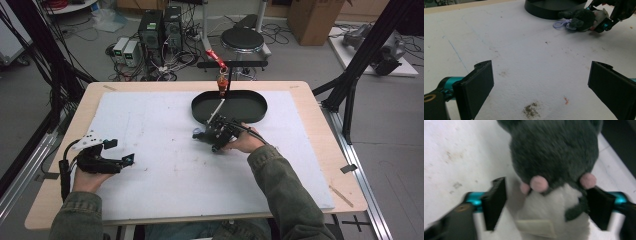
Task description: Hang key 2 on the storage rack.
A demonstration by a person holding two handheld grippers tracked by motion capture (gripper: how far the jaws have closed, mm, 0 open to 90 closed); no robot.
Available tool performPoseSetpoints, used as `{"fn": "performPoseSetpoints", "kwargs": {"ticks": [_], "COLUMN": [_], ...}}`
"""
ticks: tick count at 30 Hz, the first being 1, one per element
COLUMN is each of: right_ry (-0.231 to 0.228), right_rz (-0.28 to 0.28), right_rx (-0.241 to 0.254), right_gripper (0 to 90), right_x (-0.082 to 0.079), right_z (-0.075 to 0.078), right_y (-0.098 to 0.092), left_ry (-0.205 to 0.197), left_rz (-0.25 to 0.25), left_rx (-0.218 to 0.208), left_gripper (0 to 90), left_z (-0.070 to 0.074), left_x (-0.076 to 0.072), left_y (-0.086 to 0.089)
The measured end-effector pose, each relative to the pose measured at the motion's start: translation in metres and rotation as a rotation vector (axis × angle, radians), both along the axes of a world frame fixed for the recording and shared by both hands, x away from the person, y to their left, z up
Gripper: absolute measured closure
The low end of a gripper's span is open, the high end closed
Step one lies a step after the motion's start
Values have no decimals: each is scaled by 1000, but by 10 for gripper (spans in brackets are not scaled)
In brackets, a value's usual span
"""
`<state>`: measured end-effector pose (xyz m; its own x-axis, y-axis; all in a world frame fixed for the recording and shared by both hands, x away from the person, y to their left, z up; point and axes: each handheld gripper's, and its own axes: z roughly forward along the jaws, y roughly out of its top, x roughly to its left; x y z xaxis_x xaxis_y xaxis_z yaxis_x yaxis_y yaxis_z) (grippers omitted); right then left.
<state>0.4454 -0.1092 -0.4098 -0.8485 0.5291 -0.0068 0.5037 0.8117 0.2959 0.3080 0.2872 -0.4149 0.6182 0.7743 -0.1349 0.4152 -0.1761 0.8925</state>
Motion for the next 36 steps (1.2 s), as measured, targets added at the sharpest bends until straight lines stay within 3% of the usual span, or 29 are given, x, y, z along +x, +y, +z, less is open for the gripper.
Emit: {"fn": "performPoseSetpoints", "kwargs": {"ticks": [2, 4, 18, 30, 36], "right_ry": [-15, -27, -6, 1, -29], "right_rz": [2, -3, 23, -12, -45], "right_rx": [-19, -12, 7, 116, 202], "right_gripper": [415, 461, 486, 492, 492], "right_x": [0, 1, 0, -3, -6], "right_z": [-1, 1, 4, 30, 48], "right_y": [-1, -4, -5, -25, -41], "left_ry": [0, 0, -5, -5, -1], "left_rz": [5, 7, 6, 7, 8], "left_rx": [-2, -5, -1, 1, -3], "left_gripper": [69, 69, 69, 69, 69], "left_z": [0, 0, 0, 0, 0], "left_x": [0, 0, -1, 0, 0], "left_y": [1, 1, 1, 1, 0]}}
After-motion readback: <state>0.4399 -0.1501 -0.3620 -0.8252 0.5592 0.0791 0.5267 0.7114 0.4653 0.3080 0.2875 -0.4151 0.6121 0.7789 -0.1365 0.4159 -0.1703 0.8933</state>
